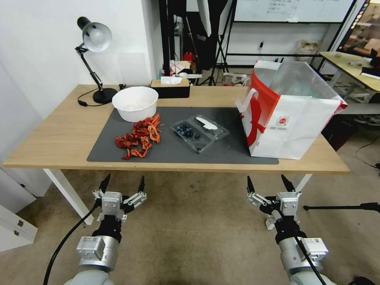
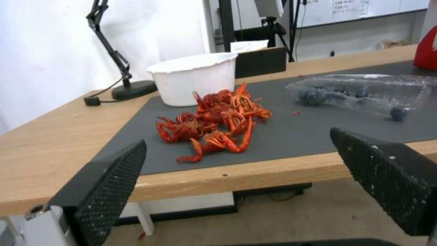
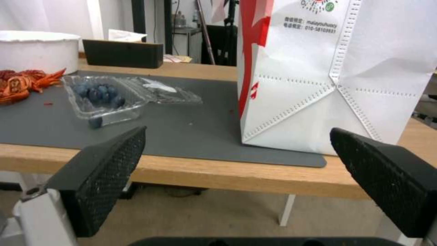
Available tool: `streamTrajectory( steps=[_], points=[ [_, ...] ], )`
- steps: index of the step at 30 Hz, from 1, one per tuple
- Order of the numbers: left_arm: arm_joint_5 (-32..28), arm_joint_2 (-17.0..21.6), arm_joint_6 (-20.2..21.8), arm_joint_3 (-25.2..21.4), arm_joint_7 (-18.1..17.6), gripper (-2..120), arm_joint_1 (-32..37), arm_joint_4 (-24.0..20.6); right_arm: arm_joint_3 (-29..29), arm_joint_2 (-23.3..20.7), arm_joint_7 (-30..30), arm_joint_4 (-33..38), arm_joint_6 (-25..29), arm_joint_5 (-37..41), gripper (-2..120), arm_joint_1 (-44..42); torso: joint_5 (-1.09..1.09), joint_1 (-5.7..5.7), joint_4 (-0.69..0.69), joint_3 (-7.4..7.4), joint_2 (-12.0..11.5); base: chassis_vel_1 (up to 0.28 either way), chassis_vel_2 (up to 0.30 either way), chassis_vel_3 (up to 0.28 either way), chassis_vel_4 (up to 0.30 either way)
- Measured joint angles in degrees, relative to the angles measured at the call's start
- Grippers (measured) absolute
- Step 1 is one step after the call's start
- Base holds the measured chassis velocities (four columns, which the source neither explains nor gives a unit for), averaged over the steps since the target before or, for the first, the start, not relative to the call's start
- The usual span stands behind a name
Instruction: Close the takeout container lid, then place the container into the takeout bag.
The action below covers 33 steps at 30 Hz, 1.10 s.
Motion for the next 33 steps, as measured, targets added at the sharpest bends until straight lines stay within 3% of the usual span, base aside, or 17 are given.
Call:
streamTrajectory(
  steps=[22, 24, 26, 27, 29, 30, 33],
  points=[
    [-0.09, 0.01, 0.02, 0.1, -0.15, 100, 0.01, -0.05, 0.0, 0.01, -0.03, 0.01, 0.0, 0.0, 100, -0.02, 0.0, 0.0, 0.0, 0.0, 0.0, 0.0, 0.0, 0.0, 0.0],
    [-0.85, 0.16, 0.35, 1.08, -1.4, 100, 0.17, -0.72, 0.0, 1.15, -2.34, 1.13, 0.0, -0.2, 100, -1.93, 0.0, 0.0, 0.03, 0.0, 0.0, 0.0, 0.0, 0.0, 0.0],
    [-1.01, 0.18, 0.37, 1.43, -1.56, 100, 0.2, -0.94, -0.19, 1.82, -3.07, 1.63, 0.05, -0.23, 100, -3.05, 0.0, 0.0, -0.05, 0.0, 0.0, 0.0, 0.0, 0.0, 0.0],
    [-1.27, 0.3, 0.51, 1.56, -2.07, 100, 0.2, -1.04, -0.02, 2.13, -3.71, 1.84, 0.01, -0.27, 100, -3.62, 0.0, -0.01, -0.02, -0.01, 0.0, 0.0, 0.0, 0.0, 0.0],
    [-4.0, 0.8, 1.74, 5.2, -6.34, 100, 0.87, -3.57, -0.27, 4.04, -7.29, 3.68, 0.37, -0.22, 100, -6.74, -0.05, -0.02, -0.03, -0.01, 0.0, 0.0, 0.0, 0.0, 0.0],
    [-4.0, 0.8, 1.74, 5.2, -6.34, 100, 0.87, -3.57, -0.27, 4.04, -7.29, 3.68, 0.37, -0.22, 100, -6.74, -0.05, -0.02, -0.03, -0.01, 0.0, 0.0, 0.0, 0.0, 0.0],
    [-8.74, 1.75, 4.05, 11.49, -13.79, 100, 2.11, -7.9, -0.25, 4.46, -8.17, 3.81, 0.94, 0.03, 100, -7.31, 0.01, -0.02, 0.0, -0.01, 0.01, 0.0, 0.0, 0.0, 0.0]
  ],
)
